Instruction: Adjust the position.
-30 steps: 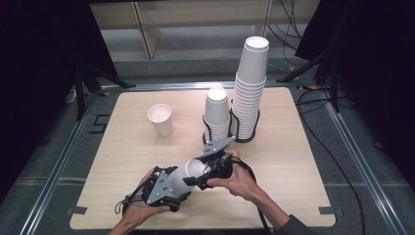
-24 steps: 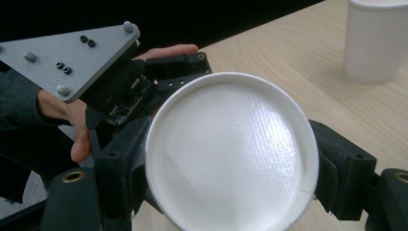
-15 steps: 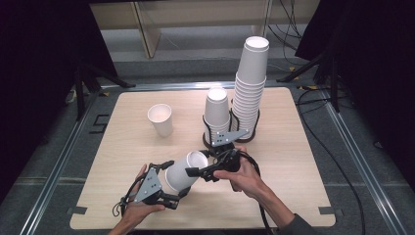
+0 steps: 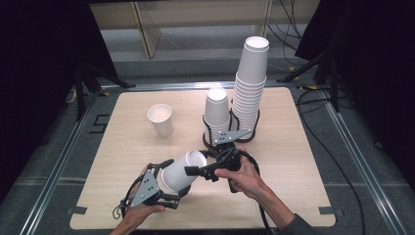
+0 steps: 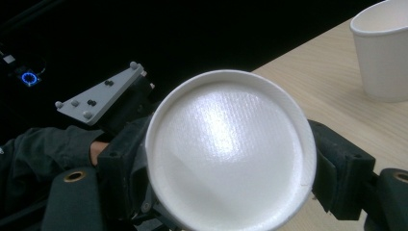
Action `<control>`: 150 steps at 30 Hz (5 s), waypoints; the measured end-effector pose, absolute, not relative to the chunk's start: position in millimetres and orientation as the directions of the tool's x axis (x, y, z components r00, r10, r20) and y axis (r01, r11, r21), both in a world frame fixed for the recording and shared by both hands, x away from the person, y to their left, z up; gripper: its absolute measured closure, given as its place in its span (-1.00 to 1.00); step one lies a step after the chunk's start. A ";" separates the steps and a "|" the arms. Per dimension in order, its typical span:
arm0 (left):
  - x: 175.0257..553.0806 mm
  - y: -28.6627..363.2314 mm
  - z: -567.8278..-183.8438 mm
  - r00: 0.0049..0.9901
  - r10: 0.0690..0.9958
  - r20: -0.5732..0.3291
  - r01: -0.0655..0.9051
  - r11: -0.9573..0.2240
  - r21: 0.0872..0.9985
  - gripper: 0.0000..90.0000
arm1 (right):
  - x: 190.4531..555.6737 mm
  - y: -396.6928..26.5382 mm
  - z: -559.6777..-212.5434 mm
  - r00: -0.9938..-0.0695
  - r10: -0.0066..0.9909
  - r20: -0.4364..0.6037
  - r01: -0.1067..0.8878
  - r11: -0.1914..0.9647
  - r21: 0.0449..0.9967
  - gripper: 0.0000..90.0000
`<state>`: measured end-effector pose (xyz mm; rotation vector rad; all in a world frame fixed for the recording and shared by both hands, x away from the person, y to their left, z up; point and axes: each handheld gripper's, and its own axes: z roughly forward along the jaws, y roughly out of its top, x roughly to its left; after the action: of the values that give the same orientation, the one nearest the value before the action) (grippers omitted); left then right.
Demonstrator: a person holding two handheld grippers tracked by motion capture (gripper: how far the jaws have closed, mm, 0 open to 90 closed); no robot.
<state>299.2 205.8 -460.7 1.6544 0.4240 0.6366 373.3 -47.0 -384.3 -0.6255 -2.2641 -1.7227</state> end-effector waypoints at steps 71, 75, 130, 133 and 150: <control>299.2 189.8 -458.7 0.920 0.282 0.271 -0.011 -0.674 0.739 -0.60 | 335.1 -14.7 -398.7 -0.978 -0.037 -0.204 -0.122 0.897 0.424 -0.54; 298.3 188.6 -457.7 0.922 0.259 0.288 -0.029 -0.696 0.717 -0.60 | 334.6 -8.8 -406.9 -0.974 -0.076 -0.214 -0.155 0.912 0.380 -0.54; 307.7 214.7 -448.5 0.901 0.417 -0.121 0.156 -0.052 0.986 -0.75 | 362.3 -60.2 -384.8 -0.999 -0.010 -0.050 -0.046 0.595 0.802 -0.45; 305.8 212.2 -446.6 0.899 0.417 -0.136 0.159 -0.021 0.987 -0.87 | 361.6 -57.1 -389.5 -1.000 -0.025 -0.018 -0.030 0.586 0.809 -0.45; 302.7 213.2 -437.6 0.915 0.376 -0.148 0.141 0.047 0.989 -0.78 | 361.0 -48.4 -404.9 -0.995 -0.085 0.044 -0.009 0.538 0.843 -0.45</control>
<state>302.7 213.2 -437.6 1.5275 0.4201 0.1873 361.0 -48.4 -404.9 0.0822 -2.6851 -1.4700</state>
